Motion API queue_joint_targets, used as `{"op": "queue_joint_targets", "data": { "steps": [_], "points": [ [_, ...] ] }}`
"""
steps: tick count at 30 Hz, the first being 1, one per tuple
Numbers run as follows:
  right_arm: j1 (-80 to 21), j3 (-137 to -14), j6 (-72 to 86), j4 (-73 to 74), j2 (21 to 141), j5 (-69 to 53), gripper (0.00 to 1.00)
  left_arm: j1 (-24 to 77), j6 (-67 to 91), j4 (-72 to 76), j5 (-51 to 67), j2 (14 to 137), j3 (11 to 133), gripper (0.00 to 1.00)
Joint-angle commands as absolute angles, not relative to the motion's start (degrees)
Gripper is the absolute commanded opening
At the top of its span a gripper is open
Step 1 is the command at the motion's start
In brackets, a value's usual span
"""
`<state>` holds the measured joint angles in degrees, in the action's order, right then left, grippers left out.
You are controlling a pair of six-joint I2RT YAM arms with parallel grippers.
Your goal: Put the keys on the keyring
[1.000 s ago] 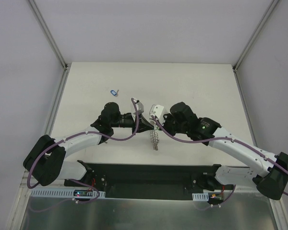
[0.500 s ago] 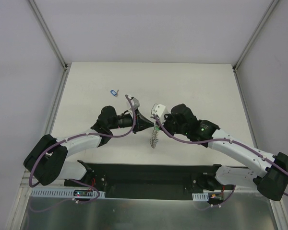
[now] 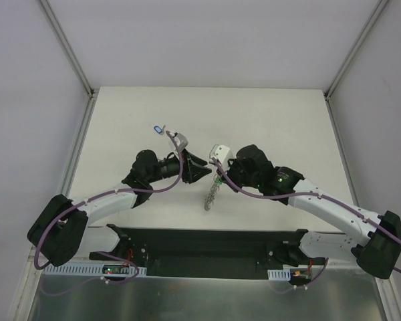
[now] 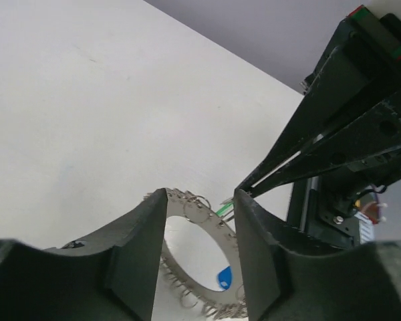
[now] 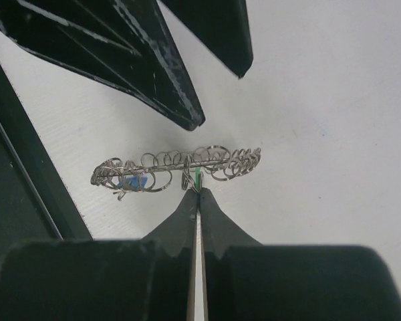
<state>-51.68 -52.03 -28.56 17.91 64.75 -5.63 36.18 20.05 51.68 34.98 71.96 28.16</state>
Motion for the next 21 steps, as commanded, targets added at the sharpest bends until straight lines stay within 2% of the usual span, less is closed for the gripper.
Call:
{"op": "queue_joint_targets", "data": {
  "steps": [1, 3, 4, 6, 7, 10, 11, 18, 21],
  "points": [
    [-51.9, -56.3, -27.2, 18.6, 65.6, -6.2, 0.01, 35.4, 16.4, 47.2, 28.4, 66.5, 28.4, 0.48],
    [-51.7, -57.6, -26.9, 19.4, 66.4, -5.9, 0.01, 35.1, 15.1, 43.8, 27.1, 64.9, 28.5, 0.58],
    [-51.8, -58.0, -26.6, 19.6, 67.3, -5.5, 0.01, 34.9, 14.9, 42.4, 24.9, 62.9, 28.4, 0.67],
    [-51.4, -59.7, -26.0, 19.9, 68.6, -5.5, 0.01, 34.1, 14.5, 39.3, 22.2, 60.7, 28.5, 0.74],
    [-51.2, -60.5, -25.3, 20.0, 69.4, -5.4, 0.01, 33.8, 14.3, 35.0, 19.5, 58.3, 28.6, 0.82],
    [-50.7, -64.3, -24.3, 20.2, 72.8, -5.0, 0.01, 32.7, 12.7, 26.6, 15.7, 53.1, 29.0, 0.92],
    [-50.6, -65.2, -23.6, 20.2, 74.8, -4.8, 0.01, 32.4, 12.3, 24.2, 12.3, 51.7, 29.0, 0.99],
    [-49.2, -77.3, -19.5, 18.9, 85.7, -1.6, 0.01, 31.4, 12.0, 12.1, -4.4, 38.9, 25.7, 0.99],
    [-49.0, -82.2, -19.6, 17.5, 90.1, -0.7, 0.01, 31.2, 11.1, 8.9, -7.8, 34.1, 24.3, 0.99]
  ]
}}
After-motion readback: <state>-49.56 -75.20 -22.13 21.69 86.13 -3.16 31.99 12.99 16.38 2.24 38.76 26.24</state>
